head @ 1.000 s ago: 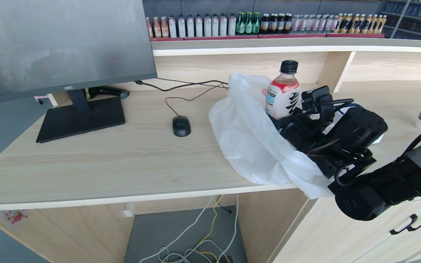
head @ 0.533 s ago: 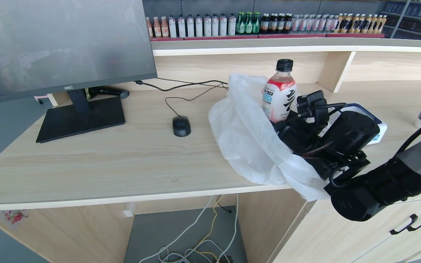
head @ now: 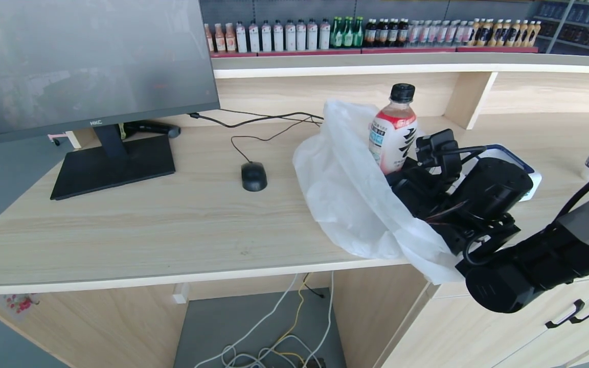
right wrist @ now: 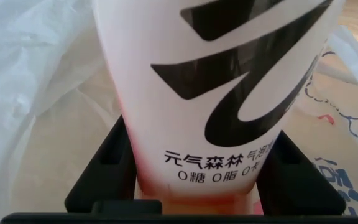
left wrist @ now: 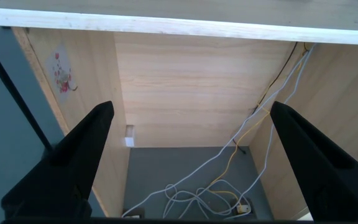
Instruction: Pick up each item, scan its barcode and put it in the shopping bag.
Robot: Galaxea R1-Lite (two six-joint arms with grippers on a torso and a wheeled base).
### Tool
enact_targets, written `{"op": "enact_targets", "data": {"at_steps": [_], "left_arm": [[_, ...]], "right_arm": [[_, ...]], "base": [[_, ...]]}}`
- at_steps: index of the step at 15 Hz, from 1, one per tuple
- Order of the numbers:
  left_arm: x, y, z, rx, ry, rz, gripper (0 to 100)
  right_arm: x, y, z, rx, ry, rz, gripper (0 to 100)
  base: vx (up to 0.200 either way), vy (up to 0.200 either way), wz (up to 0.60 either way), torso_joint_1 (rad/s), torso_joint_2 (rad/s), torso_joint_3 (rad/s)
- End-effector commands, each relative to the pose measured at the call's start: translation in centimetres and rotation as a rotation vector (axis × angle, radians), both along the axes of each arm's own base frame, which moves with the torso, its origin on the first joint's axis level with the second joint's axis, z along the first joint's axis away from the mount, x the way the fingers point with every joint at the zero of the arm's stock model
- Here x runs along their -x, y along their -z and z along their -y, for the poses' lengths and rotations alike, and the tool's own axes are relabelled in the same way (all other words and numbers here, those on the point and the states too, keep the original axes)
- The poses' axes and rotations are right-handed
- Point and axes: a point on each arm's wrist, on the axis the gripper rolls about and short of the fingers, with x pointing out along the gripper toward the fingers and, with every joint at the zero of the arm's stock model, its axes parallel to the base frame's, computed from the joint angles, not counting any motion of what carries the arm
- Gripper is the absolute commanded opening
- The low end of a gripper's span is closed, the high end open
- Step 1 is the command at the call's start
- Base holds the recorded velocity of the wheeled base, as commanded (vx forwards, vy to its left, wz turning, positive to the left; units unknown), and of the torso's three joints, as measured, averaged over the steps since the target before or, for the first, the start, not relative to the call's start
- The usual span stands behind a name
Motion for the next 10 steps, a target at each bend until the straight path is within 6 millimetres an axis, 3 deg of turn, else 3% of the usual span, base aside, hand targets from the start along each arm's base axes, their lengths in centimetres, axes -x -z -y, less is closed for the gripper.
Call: {"op": "enact_targets", "data": {"at_steps": [1, 10], "left_arm": [[0.00, 0.00, 0.00, 0.000, 0.000, 0.000, 100], [0.00, 0.00, 0.00, 0.000, 0.000, 0.000, 100]], "right_arm": [[0.45, 0.06, 0.25, 0.005, 0.001, -0.010, 0], [0.55, 0.61, 0.29, 0.012, -0.003, -0.029, 0]], "base": [[0.000, 0.000, 0.00, 0.000, 0.00, 0.000], [0.000, 0.000, 0.00, 0.000, 0.00, 0.000]]}}
